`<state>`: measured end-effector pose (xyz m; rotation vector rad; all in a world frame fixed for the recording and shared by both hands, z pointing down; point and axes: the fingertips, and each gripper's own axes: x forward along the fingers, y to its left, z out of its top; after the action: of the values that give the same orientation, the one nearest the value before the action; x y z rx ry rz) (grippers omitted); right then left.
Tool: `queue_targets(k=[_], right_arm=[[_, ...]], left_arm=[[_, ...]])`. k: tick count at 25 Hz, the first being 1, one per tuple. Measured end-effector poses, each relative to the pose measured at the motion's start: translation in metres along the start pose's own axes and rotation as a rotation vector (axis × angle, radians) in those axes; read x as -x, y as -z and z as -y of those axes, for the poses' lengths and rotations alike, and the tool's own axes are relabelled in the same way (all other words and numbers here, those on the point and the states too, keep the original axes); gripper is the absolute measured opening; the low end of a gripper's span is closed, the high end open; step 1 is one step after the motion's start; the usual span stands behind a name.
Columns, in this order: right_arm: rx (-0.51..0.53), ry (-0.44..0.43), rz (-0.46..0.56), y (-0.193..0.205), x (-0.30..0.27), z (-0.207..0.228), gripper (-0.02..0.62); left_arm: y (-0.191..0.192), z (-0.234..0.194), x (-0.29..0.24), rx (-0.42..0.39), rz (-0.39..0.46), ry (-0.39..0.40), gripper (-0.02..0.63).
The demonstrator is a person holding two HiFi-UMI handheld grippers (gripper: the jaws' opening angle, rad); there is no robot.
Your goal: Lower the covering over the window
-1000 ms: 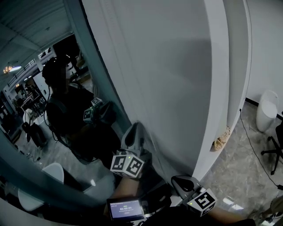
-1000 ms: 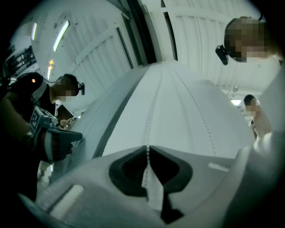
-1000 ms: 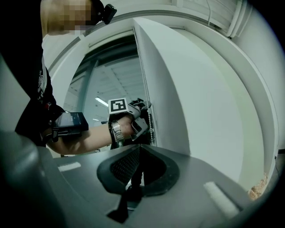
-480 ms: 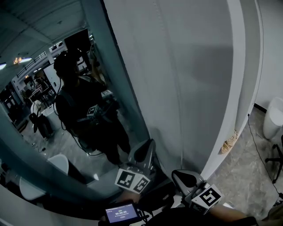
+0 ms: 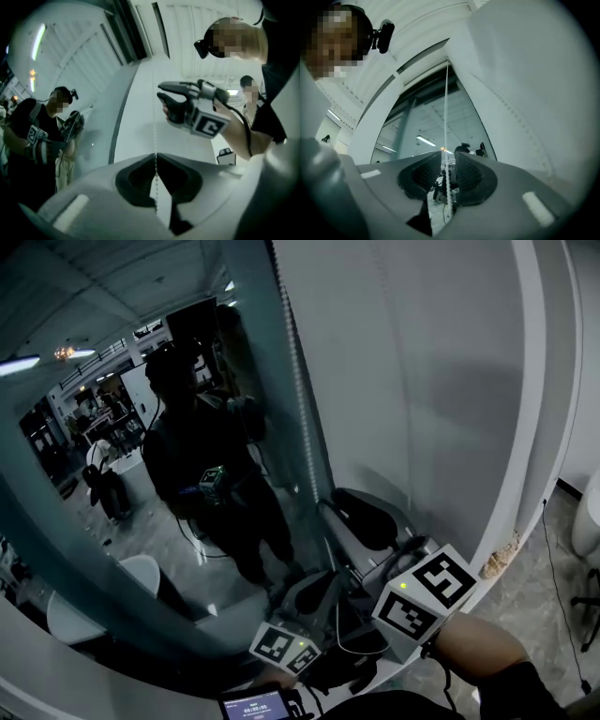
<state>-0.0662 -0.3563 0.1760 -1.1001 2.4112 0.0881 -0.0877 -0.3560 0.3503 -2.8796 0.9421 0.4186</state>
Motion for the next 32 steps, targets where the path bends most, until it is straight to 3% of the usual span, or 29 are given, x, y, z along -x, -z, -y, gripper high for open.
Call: queue_targets(k=[3,7,8,10,14,22,27,30,32], right_arm=[[0.010,0.022,0.015,-0.014,-0.021,0.004,0.089],[0.011,-0.020,0.042,-0.030,-0.024,-0.002,0.083],[0.010,-0.028,0.052,-0.036,-0.022,-0.004,0.029],[0.026,-0.042,0.072,-0.044,-0.017,-0.008,0.006],[0.090,-0.053,0.119,-0.051,-0.009,-0.016,0.028],[0.040,-0.080,0.086,-0.052,-0.009,-0.009,0.048],[0.048,-0.083,0.111,-0.057,-0.002,-0.009,0.017],[0.102,-0.094,0.139,-0.059,0.010,-0.019,0.014],[0.125,-0.098,0.095,-0.044,0.017,-0.018,0.014]], left_arm=[[0.034,0.007,0.017,0.042,-0.078,-0.007,0.014],[0.067,0.031,0.035,0.095,-0.138,0.002,0.014],[0.071,0.037,0.038,0.110,-0.144,0.002,0.014],[0.072,0.044,0.041,0.125,-0.144,-0.003,0.015],[0.070,0.040,0.045,0.124,-0.149,-0.019,0.015],[0.077,0.040,0.044,0.137,-0.142,-0.020,0.015],[0.078,0.049,0.042,0.142,-0.139,-0.006,0.015],[0.078,0.048,0.049,0.117,-0.143,-0.044,0.018],[0.083,0.045,0.054,0.101,-0.150,-0.086,0.021]])
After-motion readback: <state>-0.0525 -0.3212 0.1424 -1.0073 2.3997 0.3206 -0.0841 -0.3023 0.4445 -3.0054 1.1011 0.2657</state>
